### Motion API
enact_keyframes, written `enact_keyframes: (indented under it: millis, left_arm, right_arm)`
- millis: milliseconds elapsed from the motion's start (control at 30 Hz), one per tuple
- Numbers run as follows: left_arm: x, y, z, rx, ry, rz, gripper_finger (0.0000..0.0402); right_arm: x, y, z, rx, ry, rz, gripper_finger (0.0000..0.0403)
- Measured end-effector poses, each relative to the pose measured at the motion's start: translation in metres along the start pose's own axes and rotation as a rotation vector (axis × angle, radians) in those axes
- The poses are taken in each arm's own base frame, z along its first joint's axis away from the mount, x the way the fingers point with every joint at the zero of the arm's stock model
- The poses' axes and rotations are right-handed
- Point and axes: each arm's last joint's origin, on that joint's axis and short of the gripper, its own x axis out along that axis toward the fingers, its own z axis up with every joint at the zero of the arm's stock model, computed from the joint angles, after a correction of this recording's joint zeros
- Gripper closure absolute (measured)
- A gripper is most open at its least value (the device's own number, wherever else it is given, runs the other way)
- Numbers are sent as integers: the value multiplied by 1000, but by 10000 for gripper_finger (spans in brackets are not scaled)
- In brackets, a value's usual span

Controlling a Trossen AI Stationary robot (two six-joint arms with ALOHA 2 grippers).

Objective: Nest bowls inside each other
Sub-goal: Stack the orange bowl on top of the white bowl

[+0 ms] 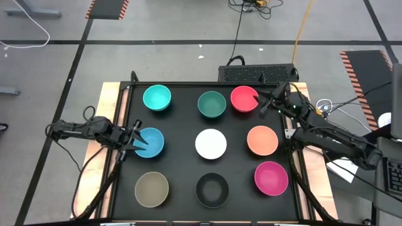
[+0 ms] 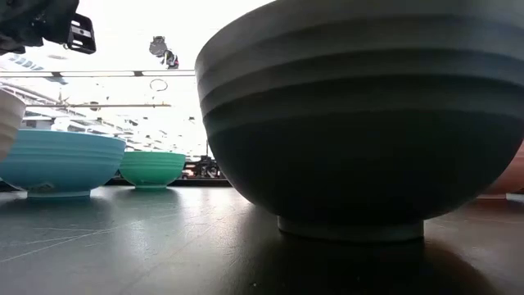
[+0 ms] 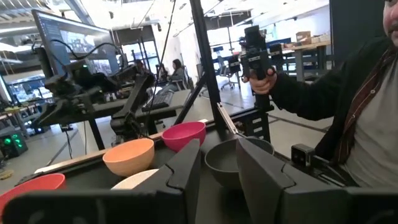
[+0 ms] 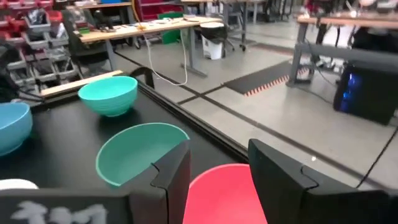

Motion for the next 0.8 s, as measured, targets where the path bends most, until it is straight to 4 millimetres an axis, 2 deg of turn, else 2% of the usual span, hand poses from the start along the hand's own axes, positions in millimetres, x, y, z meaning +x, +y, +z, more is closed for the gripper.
enact_keyframes:
  millis: [233, 400, 800]
  left_arm:
    - [0, 0, -2, -6, 20, -3, 293]
    - [0, 0, -2, -7, 23, -4, 293]
    - [0, -1, -7, -18, 67, -12, 293]
  right_arm:
    - [8, -33, 2, 139, 56, -23, 252]
    - [17, -51, 15, 226, 96, -5, 252]
    - [54, -83, 43, 293, 414, -49, 252]
